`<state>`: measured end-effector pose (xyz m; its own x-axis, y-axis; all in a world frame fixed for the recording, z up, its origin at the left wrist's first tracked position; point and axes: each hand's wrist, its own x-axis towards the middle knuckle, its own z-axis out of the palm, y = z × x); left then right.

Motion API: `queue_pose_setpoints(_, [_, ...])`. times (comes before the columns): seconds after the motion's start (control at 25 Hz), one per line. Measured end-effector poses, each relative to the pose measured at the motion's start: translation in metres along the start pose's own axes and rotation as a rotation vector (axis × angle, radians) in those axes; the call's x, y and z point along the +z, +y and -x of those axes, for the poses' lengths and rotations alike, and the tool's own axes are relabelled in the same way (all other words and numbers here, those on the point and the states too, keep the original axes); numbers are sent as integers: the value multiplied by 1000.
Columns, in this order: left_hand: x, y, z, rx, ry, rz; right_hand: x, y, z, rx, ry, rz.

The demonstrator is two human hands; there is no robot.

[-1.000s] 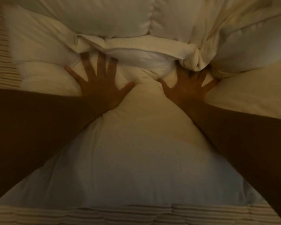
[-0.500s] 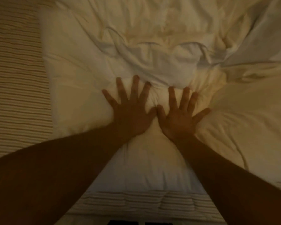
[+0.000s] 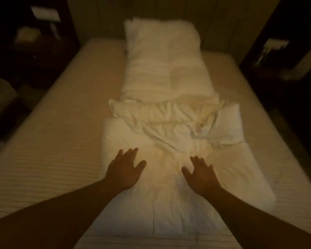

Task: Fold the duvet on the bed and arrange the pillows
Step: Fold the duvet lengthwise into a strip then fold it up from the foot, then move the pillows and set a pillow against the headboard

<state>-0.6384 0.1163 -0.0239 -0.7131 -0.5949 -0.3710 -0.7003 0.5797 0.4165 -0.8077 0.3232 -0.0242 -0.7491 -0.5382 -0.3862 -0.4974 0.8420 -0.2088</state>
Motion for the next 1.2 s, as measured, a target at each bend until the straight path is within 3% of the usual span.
queue_pose_setpoints(0.28, [-184, 8, 173, 162, 256, 30, -168, -89, 165, -224, 287, -80])
queue_pose_setpoints(0.68, [-339, -66, 392, 128, 383, -57, -233, -219, 379, -377, 419, -99])
queue_pose_setpoints(0.96, [-415, -248, 475, 87, 553, -22, -181, -406, 451, -404, 432, -52])
queue_pose_setpoints(1.2, [-485, -413, 517, -22, 526, -85, -122, -586, 478, -445, 382, 28])
